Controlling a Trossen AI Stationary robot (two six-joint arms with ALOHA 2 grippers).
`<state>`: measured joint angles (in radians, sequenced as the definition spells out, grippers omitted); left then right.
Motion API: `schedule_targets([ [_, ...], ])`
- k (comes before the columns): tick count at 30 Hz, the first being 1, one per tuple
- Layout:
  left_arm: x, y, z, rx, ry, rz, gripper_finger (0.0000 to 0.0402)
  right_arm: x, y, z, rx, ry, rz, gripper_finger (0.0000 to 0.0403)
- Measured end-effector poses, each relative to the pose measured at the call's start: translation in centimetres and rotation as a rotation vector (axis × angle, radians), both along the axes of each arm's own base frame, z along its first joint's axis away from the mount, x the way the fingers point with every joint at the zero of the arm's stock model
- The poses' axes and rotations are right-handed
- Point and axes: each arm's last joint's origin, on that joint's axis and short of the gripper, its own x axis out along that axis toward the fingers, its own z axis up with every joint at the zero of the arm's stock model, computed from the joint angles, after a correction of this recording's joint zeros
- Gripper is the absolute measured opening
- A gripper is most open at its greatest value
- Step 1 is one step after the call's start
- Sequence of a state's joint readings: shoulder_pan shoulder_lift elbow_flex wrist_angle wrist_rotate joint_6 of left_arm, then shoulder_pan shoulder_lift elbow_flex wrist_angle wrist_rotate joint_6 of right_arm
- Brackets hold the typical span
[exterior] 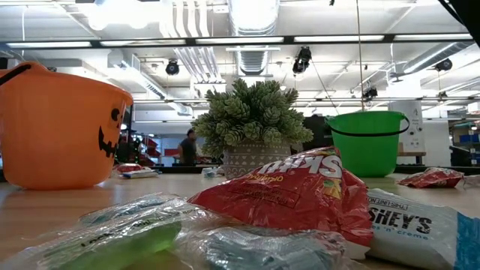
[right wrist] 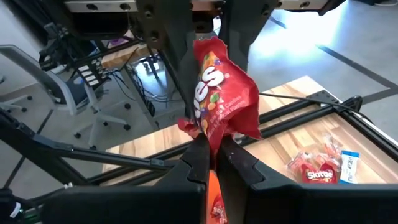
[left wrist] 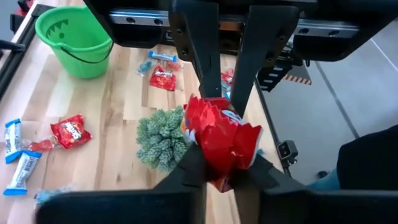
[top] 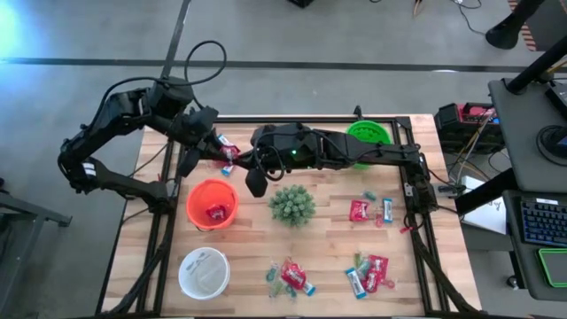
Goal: Sort candy
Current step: Put the red candy into the orange bucket
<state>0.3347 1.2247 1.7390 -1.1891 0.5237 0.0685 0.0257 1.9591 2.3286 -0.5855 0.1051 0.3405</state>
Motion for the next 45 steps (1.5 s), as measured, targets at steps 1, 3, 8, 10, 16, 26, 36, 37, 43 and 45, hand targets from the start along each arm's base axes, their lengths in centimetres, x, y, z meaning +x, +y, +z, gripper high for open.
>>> schedule_targets([
  [1,0.0,0.0,0.0,0.002,0.0,-0.002,0.0011,0.0,0.0,0.0,0.0,0.0,0.0,0.0012],
  [3,0.0,0.0,0.0,0.004,0.001,-0.004,0.0011,0.0,0.0,0.0,0.0,0.001,0.0,0.0013],
  [8,-0.4,-0.1,-0.2,0.022,0.028,-0.017,0.0009,0.1,0.0,-0.2,-0.015,0.008,0.016,0.002],
  [10,-0.8,-0.2,-0.4,0.026,0.059,-0.02,0.0007,0.1,0.1,-0.2,-0.018,0.013,0.031,0.0031],
  [16,-2.4,-0.8,-0.5,0.052,0.093,-0.049,0.0005,0.0,-0.1,-0.2,-0.025,0.018,0.009,0.009],
  [26,-5.1,-1.5,-1.1,0.09,0.237,-0.022,0.0004,-2.5,-2.9,-2.2,-0.126,0.353,-0.275,0.0157],
  [36,-4.8,-1.3,-2.0,0.066,0.317,0.013,0.0004,-6.0,-7.7,-4.7,-0.142,0.761,-0.393,0.0146],
  [37,-4.8,-1.3,-2.3,0.058,0.336,0.033,0.0004,-6.3,-8.2,-4.8,-0.143,0.796,-0.4,0.0144],
  [43,-4.4,-1.0,-5.0,-0.05,0.476,0.146,0.0004,-8.4,-11.8,-5.3,-0.163,0.967,-0.419,0.0135],
  [45,-4.3,-1.0,-6.0,-0.098,0.522,0.186,0.0004,-9.1,-13.2,-5.2,-0.17,0.989,-0.426,0.0134],
])
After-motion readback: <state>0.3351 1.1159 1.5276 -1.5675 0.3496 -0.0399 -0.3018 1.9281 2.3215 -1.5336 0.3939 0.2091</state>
